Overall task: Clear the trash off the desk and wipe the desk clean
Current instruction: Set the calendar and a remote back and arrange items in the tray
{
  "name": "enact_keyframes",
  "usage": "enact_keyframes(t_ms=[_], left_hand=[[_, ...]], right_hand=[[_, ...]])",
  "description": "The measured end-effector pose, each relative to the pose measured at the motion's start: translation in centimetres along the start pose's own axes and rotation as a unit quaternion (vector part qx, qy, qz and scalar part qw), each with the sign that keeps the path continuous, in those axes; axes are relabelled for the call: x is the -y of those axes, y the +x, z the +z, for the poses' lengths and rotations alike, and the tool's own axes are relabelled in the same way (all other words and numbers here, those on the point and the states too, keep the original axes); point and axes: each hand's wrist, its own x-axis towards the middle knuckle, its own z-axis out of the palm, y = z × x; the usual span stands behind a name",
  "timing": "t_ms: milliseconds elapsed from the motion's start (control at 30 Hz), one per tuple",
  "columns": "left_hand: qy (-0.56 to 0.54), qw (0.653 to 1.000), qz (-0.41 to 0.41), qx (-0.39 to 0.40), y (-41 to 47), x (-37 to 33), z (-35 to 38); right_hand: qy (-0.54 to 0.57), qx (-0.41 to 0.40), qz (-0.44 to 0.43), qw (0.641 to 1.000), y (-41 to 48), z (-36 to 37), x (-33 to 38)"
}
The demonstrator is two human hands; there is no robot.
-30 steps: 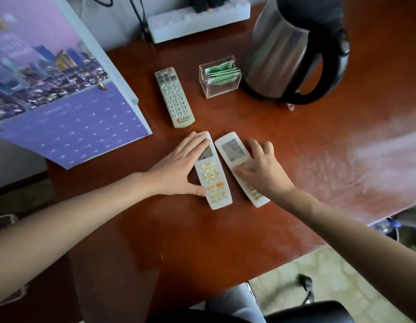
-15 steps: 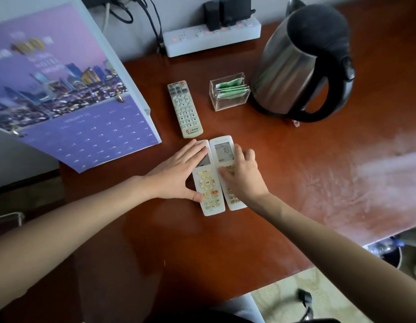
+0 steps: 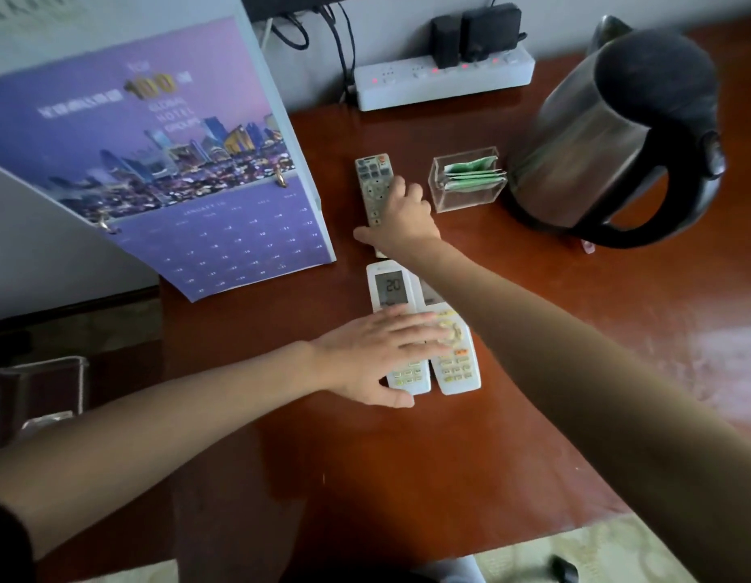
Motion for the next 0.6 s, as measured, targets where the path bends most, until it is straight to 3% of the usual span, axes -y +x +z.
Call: enact_keyframes(t_ms=[267, 500, 600], left_hand=[[0.084, 0.996, 0.012, 0.015, 2.8, -1.9, 0.8], [0.103, 0.993, -0.03, -0.04, 3.5, -0.6, 0.8], [0.096, 0.992, -0.056, -0.056, 3.7, 1.4, -0.7]], right_hand=[[0.09, -0.04, -0.073, 0.992, -6.5, -4.5, -5.9], [0.136, -0.066, 0.105, 0.983, -11.7, -2.5, -13.0], [0.159, -0.078, 0.118, 0.977, -11.6, -1.3, -13.0]])
